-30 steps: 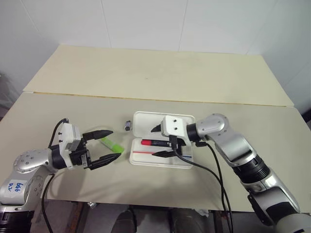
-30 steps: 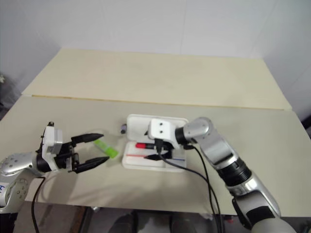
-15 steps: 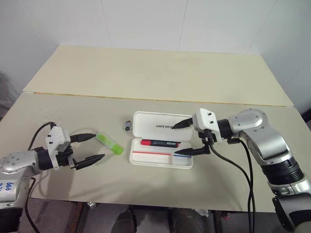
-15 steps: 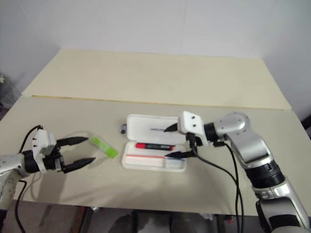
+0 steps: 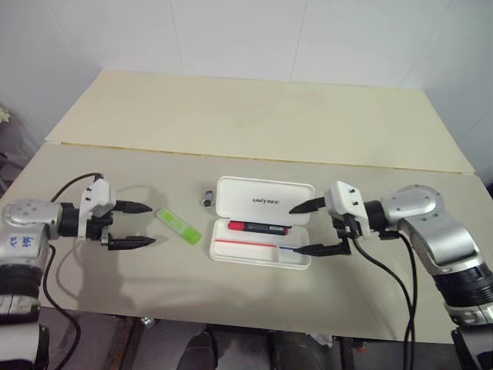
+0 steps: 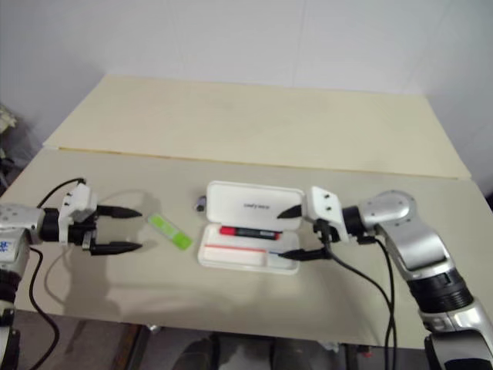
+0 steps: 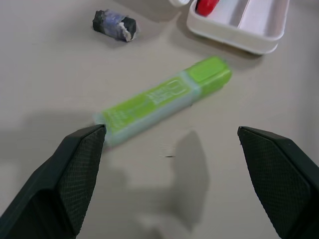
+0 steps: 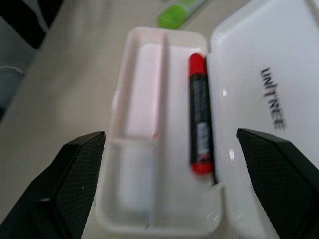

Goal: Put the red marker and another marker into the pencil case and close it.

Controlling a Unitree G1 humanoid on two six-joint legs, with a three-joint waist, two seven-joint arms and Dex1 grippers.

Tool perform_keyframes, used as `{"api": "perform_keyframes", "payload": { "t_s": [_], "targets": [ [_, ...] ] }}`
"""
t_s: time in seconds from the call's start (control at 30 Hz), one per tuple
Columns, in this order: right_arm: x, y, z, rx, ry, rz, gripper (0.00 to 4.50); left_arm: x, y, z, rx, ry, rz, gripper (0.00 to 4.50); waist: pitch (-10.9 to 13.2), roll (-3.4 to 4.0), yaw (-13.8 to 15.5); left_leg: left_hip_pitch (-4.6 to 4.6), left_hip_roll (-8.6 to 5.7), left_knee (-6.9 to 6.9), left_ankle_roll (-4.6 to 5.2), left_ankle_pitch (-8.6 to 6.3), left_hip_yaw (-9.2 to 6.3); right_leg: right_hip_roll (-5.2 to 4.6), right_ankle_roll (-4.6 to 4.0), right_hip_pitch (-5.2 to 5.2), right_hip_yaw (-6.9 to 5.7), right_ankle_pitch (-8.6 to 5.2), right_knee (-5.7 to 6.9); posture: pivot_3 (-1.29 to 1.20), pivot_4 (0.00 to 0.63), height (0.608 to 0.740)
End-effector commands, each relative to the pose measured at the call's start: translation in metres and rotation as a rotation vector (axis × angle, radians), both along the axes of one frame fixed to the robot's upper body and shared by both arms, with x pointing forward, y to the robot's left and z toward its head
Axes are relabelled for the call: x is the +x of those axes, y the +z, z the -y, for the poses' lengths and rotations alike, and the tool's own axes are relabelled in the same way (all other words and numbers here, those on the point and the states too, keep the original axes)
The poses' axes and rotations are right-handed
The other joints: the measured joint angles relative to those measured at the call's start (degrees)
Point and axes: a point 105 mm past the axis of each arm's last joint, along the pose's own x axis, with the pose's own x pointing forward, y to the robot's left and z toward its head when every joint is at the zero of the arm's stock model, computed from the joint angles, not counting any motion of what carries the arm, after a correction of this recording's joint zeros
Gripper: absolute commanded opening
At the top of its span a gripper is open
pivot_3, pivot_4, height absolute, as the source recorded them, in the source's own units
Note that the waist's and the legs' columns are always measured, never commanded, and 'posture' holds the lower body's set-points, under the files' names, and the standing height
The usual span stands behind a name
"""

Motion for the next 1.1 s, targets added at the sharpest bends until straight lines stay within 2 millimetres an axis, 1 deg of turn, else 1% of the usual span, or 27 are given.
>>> {"api": "perform_keyframes", "payload": {
  "t_s": [0.03,0.13,0.27,0.57,0.67,0.77,0.87,0.9,1.03,1.07,1.1],
  "targets": [
    [-0.01,0.011,0.006,0.029,0.018,0.042,4.47,0.003,0.002,-0.001,0.051,-0.061,-0.01,4.5,0.0,0.0,-0.14,0.0,0.04,0.02,0.0,0.0,0.0,0.04,0.0,0.0,0.01,0.0,0.01,0.0,0.15,0.74],
    [-0.007,0.009,0.008,0.038,-0.016,0.047,4.47,0.006,0.0,0.004,0.08,-0.11,-0.02,4.5,0.0,0.0,-0.39,0.02,0.04,0.05,0.01,0.01,-0.01,0.06,0.0,-0.01,0.01,0.0,0.1,0.0,0.15,0.74],
    [-0.005,0.006,0.006,0.046,-0.055,0.057,4.47,0.015,-0.004,0.014,0.13,-0.163,-0.038,4.5,0.0,-0.01,-0.38,0.0,0.03,0.27,0.01,0.01,-0.03,0.05,0.01,0.0,0.01,0.0,0.21,0.0,0.15,0.74],
    [-0.006,0.003,0.008,0.044,-0.1,0.065,4.47,0.03,-0.013,0.029,0.191,-0.188,-0.089,4.5,0.0,-0.01,-0.15,-0.03,0.0,0.4,0.02,0.0,-0.06,0.06,0.06,0.05,0.0,0.02,0.25,0.0,0.15,0.74],
    [-0.007,0.003,0.008,0.044,-0.113,0.071,4.47,0.03,-0.017,0.033,0.218,-0.214,-0.11,4.5,0.0,-0.01,0.07,-0.03,-0.01,0.41,0.02,0.0,-0.06,0.06,0.06,0.06,0.0,0.02,0.24,0.0,0.15,0.74],
    [-0.007,0.004,0.008,0.047,-0.124,0.077,4.5,0.029,-0.019,0.035,0.23,-0.234,-0.109,3.92,0.0,-0.01,0.2,-0.03,-0.01,0.46,0.02,0.0,-0.06,0.05,0.07,0.08,0.0,0.02,0.27,0.0,0.15,0.74],
    [-0.006,0.004,0.009,0.047,-0.135,0.082,4.5,0.031,-0.02,0.037,0.243,-0.239,-0.086,2.93,0.0,-0.01,0.23,-0.03,0.0,0.5,0.02,0.0,-0.07,0.05,0.08,0.1,0.0,0.03,0.29,0.0,0.15,0.74],
    [-0.006,0.004,0.01,0.047,-0.138,0.083,4.5,0.031,-0.02,0.036,0.248,-0.238,-0.08,2.65,0.0,-0.01,0.26,-0.03,0.0,0.51,0.02,0.0,-0.07,0.05,0.08,0.11,0.0,0.03,0.29,0.0,0.15,0.74],
    [-0.005,0.004,0.014,0.045,-0.143,0.085,4.5,0.031,-0.02,0.033,0.27,-0.233,-0.064,1.3,0.0,-0.01,0.24,-0.03,0.0,0.58,0.05,-0.02,-0.07,0.05,0.09,0.14,0.0,0.03,0.29,0.0,0.15,0.74],
    [-0.005,0.004,0.017,0.043,-0.148,0.087,4.5,0.032,-0.018,0.032,0.264,-0.224,-0.05,1.08,0.0,-0.01,0.24,-0.02,0.0,0.59,0.05,-0.02,-0.08,0.05,0.09,0.15,0.0,0.03,0.29,0.0,0.15,0.74],
    [-0.004,0.005,0.021,0.04,-0.153,0.091,4.5,0.033,-0.016,0.03,0.259,-0.214,-0.034,1.07,0.0,-0.01,0.24,-0.02,0.0,0.59,0.05,-0.02,-0.08,0.05,0.09,0.16,-0.01,0.03,0.29,0.0,0.15,0.74]
  ]
}}
